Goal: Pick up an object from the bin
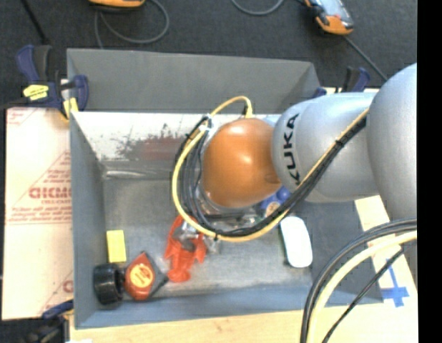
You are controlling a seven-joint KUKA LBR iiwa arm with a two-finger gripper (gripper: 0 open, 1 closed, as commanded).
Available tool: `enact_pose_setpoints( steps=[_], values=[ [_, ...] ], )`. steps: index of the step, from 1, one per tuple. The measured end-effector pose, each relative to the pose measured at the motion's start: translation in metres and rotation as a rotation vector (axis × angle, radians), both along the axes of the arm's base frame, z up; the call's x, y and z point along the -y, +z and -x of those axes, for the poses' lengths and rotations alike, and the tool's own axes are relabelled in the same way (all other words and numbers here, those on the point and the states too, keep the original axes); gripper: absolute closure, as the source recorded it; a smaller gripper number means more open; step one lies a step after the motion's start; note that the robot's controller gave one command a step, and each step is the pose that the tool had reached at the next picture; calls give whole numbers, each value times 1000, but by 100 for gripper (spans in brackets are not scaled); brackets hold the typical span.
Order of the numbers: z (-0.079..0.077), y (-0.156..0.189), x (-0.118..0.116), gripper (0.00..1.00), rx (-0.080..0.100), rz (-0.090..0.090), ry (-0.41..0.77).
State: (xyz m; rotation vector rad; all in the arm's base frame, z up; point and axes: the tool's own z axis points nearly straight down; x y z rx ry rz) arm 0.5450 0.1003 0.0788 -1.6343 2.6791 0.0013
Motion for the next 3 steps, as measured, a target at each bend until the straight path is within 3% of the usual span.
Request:
enact_pose_setpoints(
  steps=[3],
  values=[
    [0, 24, 0, 100, 0, 2, -3]
  ],
)
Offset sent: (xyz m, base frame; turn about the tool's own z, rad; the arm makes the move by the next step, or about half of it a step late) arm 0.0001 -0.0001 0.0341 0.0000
